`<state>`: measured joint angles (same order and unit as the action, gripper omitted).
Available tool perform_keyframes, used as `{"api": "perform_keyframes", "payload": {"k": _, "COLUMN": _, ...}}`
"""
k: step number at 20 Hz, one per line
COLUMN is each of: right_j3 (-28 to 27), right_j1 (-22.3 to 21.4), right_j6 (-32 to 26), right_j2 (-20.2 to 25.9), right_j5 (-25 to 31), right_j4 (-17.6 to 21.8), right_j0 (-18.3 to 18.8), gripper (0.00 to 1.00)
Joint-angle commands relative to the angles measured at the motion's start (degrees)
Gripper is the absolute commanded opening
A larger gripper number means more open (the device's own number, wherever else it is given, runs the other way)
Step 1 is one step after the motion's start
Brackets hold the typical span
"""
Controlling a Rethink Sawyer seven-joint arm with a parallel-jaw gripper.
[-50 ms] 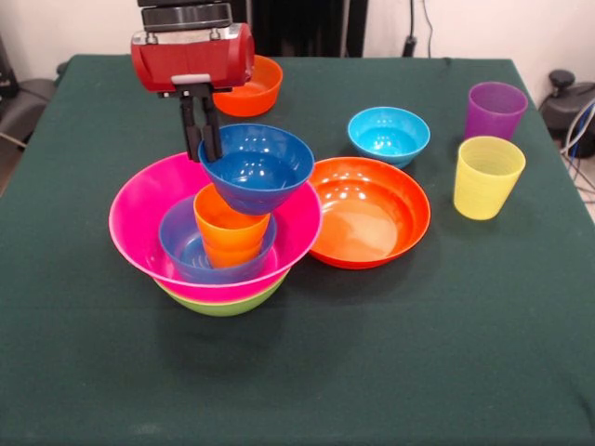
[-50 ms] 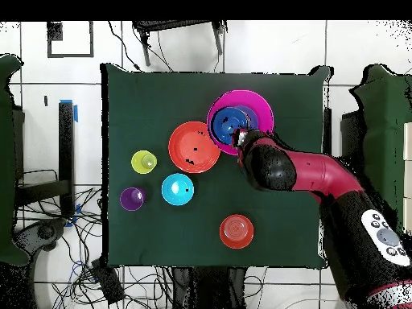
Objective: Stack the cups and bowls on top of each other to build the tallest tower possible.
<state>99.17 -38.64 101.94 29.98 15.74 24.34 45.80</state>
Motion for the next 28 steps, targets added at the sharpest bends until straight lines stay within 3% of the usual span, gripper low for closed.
{"api": "perform_keyframes", "payload": {"k": 1, "right_j3": -1.9, "right_j1": 1.7, "right_j6": -3.6, "right_j2": 1.7, "right_j5": 0.2, "right_j4": 5.3, "right_j0": -0.6, "gripper": 0.00}}
{"api": "perform_keyframes", "payload": {"k": 11, "right_j3": -1.0, "right_j1": -0.7, "right_j6": -4.2, "right_j2": 2.5, "right_j5": 2.6, "right_j4": 4.0, "right_j0": 0.3, "gripper": 0.00}}
{"api": "perform_keyframes", "payload": {"k": 28, "right_j3": -1.1, "right_j1": -0.2, "right_j6": -4.6, "right_j2": 3.5, "right_j5": 2.7, "right_j4": 4.6, "right_j0": 1.3, "gripper": 0.00}}
